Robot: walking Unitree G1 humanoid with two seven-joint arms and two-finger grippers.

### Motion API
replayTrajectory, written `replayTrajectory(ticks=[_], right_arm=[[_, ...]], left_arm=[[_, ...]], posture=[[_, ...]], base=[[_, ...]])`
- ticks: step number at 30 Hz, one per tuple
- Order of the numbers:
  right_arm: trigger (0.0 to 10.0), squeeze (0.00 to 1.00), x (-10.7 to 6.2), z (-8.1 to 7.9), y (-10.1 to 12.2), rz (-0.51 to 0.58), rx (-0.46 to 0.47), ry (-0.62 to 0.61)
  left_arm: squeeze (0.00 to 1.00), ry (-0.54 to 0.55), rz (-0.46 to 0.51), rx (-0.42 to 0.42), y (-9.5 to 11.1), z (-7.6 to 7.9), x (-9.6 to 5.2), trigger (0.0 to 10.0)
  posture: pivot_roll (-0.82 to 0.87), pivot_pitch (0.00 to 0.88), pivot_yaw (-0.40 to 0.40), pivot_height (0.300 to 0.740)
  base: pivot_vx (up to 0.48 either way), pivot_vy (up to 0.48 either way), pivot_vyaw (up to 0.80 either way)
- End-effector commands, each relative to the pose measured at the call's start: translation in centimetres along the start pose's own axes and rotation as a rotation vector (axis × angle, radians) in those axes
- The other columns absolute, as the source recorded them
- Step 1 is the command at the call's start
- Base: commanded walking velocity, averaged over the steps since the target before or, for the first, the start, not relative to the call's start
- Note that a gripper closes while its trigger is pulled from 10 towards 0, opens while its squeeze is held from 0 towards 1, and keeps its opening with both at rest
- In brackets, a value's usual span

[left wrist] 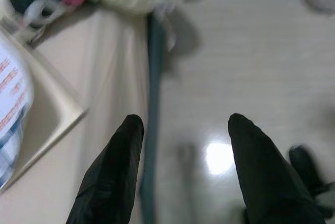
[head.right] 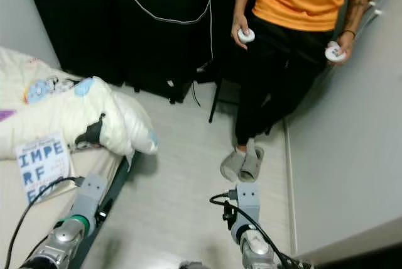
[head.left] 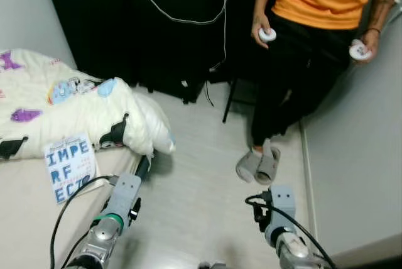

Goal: Clean up the room

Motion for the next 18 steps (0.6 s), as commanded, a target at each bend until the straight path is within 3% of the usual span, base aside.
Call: replayTrajectory(ticks=[1, 5, 11, 14, 18], right_arm=[[10.0, 0.00, -0.09, -0.19, -0.22, -0.005, -0.001, 0.006], [10.0, 0.00, -0.10, -0.27, -0.15, 0.002, 0.019, 0.010], [10.0, 0.00, -0.14, -0.41, -0.21, 0.003, 0.024, 0.023], [10.0, 0.00, -0.19, -0.62, -0.28, 0.001, -0.027, 0.037], [10.0, 0.00, -0.26, -0.77, -0.43, -0.002, -0.014, 0.040]], left_arm=[[0.00, 0.007, -0.036, 0.007, -1.26, -0.39, -0.37, 10.0], [0.00, 0.009, -0.040, 0.003, -1.27, -0.41, -0.35, 10.0], [0.00, 0.014, -0.048, -0.003, -1.43, -0.44, -0.37, 10.0], [0.00, 0.012, -0.050, -0.004, -1.47, -0.40, -0.37, 10.0], [0.00, 0.008, -0.056, -0.001, -1.56, -0.35, -0.39, 10.0]], posture=[[0.01, 0.073, -0.035, 0.720], [0.01, 0.072, -0.036, 0.720], [0.00, 0.074, -0.036, 0.720], [0.00, 0.074, -0.036, 0.720], [0.01, 0.077, -0.037, 0.720]], base=[[0.480, 0.000, 0.50], [0.278, 0.000, 0.00], [0.000, 0.000, 0.00], [0.000, 0.000, 0.76], [0.000, 0.000, 0.79]])
Point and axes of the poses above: a point about 5 cm out from each wrist's last joint towards the gripper, its own x axis pointing out of the wrist towards the gripper, its own y axis along the axis of the wrist's last joint, z = x × y, the point moved 5 cm from there along x, pointing out of the wrist towards the gripper, and after that the axes turned 9 degrees about -x, right-handed, at the moved point
